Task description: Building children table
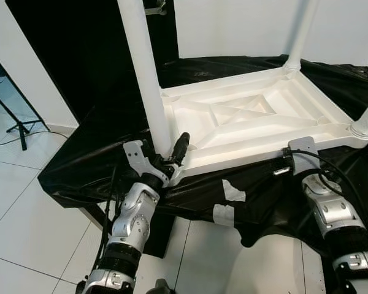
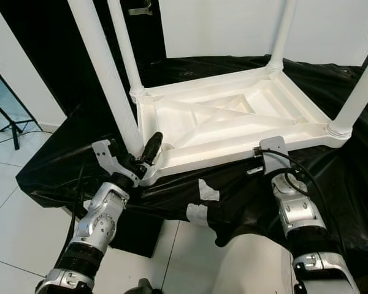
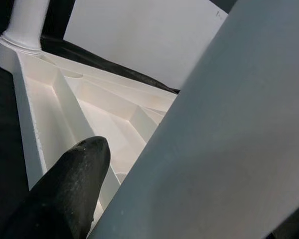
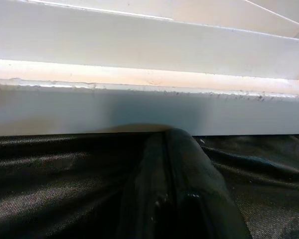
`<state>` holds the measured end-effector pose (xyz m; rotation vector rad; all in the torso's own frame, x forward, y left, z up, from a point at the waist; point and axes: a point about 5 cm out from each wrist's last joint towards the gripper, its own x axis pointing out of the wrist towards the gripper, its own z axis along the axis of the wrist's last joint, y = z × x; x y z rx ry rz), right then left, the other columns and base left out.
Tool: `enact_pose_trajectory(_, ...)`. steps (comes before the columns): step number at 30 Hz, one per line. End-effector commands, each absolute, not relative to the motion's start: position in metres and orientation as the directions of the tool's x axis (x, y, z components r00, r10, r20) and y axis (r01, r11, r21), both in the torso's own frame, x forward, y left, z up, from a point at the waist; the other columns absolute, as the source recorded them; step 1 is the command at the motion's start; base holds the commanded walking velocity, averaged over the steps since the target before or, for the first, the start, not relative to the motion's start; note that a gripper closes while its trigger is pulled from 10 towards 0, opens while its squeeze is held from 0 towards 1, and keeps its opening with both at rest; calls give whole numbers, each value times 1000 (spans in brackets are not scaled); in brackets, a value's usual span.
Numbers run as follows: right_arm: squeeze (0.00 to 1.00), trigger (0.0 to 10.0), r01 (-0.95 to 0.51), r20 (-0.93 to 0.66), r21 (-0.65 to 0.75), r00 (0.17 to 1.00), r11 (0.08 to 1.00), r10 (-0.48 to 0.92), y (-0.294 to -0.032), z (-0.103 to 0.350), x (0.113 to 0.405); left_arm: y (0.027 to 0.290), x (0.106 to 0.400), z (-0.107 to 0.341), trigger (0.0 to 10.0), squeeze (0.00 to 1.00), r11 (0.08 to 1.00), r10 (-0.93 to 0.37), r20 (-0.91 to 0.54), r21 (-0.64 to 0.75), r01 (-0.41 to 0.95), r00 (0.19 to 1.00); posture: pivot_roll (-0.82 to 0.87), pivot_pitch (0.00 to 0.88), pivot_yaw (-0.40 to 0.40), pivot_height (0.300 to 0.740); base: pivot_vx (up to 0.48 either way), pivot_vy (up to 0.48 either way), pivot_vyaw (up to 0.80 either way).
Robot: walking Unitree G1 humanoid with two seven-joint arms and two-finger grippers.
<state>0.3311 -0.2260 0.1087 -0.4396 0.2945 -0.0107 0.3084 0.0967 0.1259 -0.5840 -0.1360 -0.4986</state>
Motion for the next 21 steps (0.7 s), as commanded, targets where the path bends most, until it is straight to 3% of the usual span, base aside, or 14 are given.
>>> enact_pose_trajectory(1,0,10000,-43,-294,-431,951,901,-96,-233,104,336,78,293,125,10000,0,536,-647,359,-413,736,673,94,0,53,740,0,0,0)
enact_pose_trajectory(11,0,10000,-77,-252,-502,966,861,-60,-237,125,365,75,283,124,10000,0,459,-691,367,-442,771,622,101,0,62,740,0,0,0)
enact_pose_trajectory(21,0,10000,-96,-219,-543,975,834,-31,-221,139,383,77,278,125,10000,0,444,-698,369,-449,775,613,114,0,63,740,0,0,0)
